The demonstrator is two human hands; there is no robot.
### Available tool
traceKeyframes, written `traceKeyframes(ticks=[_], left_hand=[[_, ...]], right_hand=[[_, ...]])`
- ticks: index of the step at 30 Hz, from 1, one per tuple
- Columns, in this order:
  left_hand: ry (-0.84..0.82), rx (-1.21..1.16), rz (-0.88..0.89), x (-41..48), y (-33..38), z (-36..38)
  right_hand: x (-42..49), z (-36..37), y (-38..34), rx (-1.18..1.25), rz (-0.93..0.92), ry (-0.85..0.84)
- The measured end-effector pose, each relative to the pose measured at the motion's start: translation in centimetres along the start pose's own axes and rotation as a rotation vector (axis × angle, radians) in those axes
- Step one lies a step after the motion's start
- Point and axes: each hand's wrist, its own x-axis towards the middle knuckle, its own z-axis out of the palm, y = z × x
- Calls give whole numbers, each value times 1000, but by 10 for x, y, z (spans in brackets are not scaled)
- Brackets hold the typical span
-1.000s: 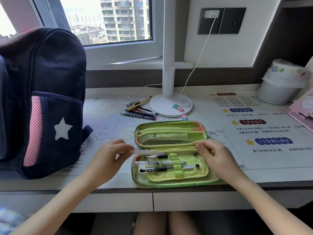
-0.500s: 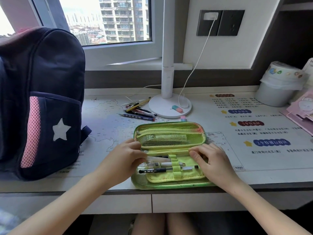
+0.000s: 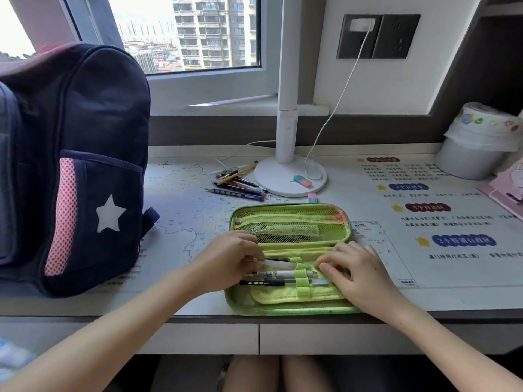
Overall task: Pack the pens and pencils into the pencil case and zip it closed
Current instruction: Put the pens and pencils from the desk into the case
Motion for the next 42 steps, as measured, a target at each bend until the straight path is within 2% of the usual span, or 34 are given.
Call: traceKeyframes(ticks=[4, 7, 10, 14, 16, 20, 26, 32, 35, 36, 38, 42], left_hand=[[-96, 195, 247, 6, 1, -3], [-64, 183, 280, 7, 2, 0], [32, -13, 191, 4, 1, 6], [120, -384, -70, -4, 7, 17], [141, -485, -155, -7, 11, 22], [168, -440, -196, -6, 15, 25], [123, -536, -313, -3, 23, 22], [77, -422, -353, -2, 30, 19], [88, -664, -452, -12, 23, 8], [128, -654, -451, -17, 20, 4], [169, -450, -385, -27, 8, 1], [71, -131, -227, -31, 9, -2]], right_hand=[[2, -1, -1, 4, -1, -55], [3, -2, -2, 26, 3, -86], [3, -6, -3, 48, 2, -113], [17, -7, -14, 142, 65, -139], [23, -5, -18, 205, 116, -124], [24, 1, -18, 305, 154, -114], [27, 11, -29, 373, 152, -80], [22, 11, -30, 405, 190, -40], [16, 9, -29, 560, 244, 36], [15, 8, -29, 589, 263, 57], [15, 7, -28, 603, 287, 77], [15, 9, -26, 588, 310, 80]])
